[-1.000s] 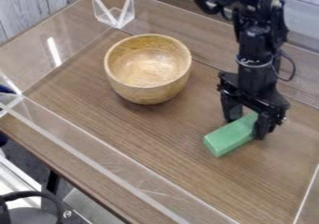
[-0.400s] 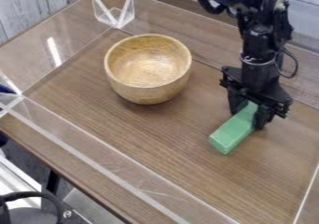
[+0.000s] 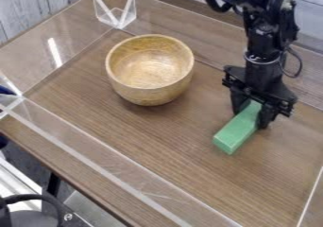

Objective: Remove the green block from inside the brown bowl and put it on the table

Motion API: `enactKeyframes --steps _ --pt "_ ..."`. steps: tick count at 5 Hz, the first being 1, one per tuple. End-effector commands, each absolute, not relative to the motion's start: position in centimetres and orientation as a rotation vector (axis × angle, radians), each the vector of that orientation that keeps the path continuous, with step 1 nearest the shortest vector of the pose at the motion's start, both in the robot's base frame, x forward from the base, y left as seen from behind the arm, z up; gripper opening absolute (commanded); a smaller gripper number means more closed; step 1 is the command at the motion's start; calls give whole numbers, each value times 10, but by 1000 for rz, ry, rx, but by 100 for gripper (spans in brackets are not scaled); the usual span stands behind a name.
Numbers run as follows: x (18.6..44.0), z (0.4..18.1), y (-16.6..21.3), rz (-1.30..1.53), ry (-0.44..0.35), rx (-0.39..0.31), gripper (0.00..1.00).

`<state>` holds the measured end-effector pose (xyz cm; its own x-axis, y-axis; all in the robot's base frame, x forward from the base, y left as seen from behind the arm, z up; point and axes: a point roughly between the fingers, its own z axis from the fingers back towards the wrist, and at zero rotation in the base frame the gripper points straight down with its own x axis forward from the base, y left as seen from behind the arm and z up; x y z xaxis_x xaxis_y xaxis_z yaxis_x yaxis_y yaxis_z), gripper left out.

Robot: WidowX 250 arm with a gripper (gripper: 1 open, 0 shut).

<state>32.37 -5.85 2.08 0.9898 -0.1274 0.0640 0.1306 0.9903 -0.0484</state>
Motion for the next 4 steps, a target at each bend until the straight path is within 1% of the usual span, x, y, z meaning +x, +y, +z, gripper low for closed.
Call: enactKeyframes --steps 1,3,4 --pt "327 23 -42 -58 -52 -38 0" --pt "330 21 -42 -109 -50 0 0" --pt "325 21 -41 -91 -10 10 0"
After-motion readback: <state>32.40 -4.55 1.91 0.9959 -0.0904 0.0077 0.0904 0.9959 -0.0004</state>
